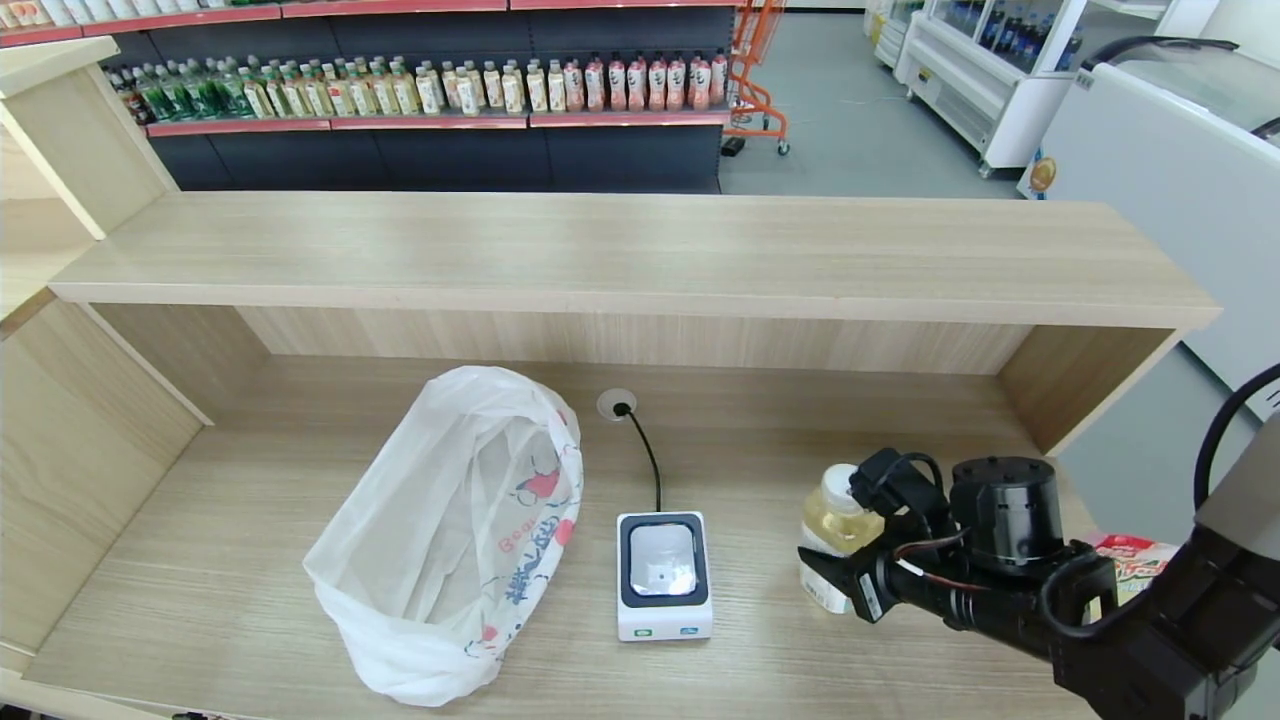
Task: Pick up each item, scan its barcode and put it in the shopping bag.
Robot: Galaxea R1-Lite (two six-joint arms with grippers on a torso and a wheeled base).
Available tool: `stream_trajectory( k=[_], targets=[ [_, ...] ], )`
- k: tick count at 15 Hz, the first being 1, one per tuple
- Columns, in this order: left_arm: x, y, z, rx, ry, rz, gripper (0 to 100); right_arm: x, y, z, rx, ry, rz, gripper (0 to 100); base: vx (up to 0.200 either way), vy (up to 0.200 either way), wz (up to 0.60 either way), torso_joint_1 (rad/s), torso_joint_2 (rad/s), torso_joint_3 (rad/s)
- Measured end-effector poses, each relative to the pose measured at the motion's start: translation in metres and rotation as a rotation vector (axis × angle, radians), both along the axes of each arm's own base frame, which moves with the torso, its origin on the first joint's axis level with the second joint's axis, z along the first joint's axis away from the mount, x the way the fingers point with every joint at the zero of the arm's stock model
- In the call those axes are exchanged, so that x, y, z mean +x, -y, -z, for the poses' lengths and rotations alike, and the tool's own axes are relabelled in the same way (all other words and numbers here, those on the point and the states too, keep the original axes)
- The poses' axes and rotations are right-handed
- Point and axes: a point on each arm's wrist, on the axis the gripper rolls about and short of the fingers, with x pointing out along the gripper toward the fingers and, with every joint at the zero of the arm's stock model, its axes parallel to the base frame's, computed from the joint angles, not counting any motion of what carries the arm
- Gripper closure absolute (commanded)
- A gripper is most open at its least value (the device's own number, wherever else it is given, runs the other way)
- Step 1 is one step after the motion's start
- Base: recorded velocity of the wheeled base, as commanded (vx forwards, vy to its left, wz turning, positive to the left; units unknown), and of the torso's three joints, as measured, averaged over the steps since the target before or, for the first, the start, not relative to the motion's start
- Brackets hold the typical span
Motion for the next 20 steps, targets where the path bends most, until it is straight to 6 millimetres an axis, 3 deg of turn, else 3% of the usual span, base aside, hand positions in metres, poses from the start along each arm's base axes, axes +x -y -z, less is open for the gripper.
stream_trajectory(
  k=[10, 15, 20],
  targets=[
    [0.0, 0.0, 0.0, 0.0, 0.0, 0.0, 0, 0.006, -0.005, -0.009, 0.035, 0.037, -0.023, 100, 0.0, 0.0, 0.0, 0.0, 0.0, 0.0],
    [0.0, 0.0, 0.0, 0.0, 0.0, 0.0, 0, -0.01, 0.0, -0.044, 0.208, 0.026, -0.219, 100, 0.0, 0.0, 0.0, 0.0, 0.0, 0.0],
    [0.0, 0.0, 0.0, 0.0, 0.0, 0.0, 0, -0.041, 0.013, -0.087, 0.421, -0.071, -0.481, 100, 0.0, 0.0, 0.0, 0.0, 0.0, 0.0]
  ],
)
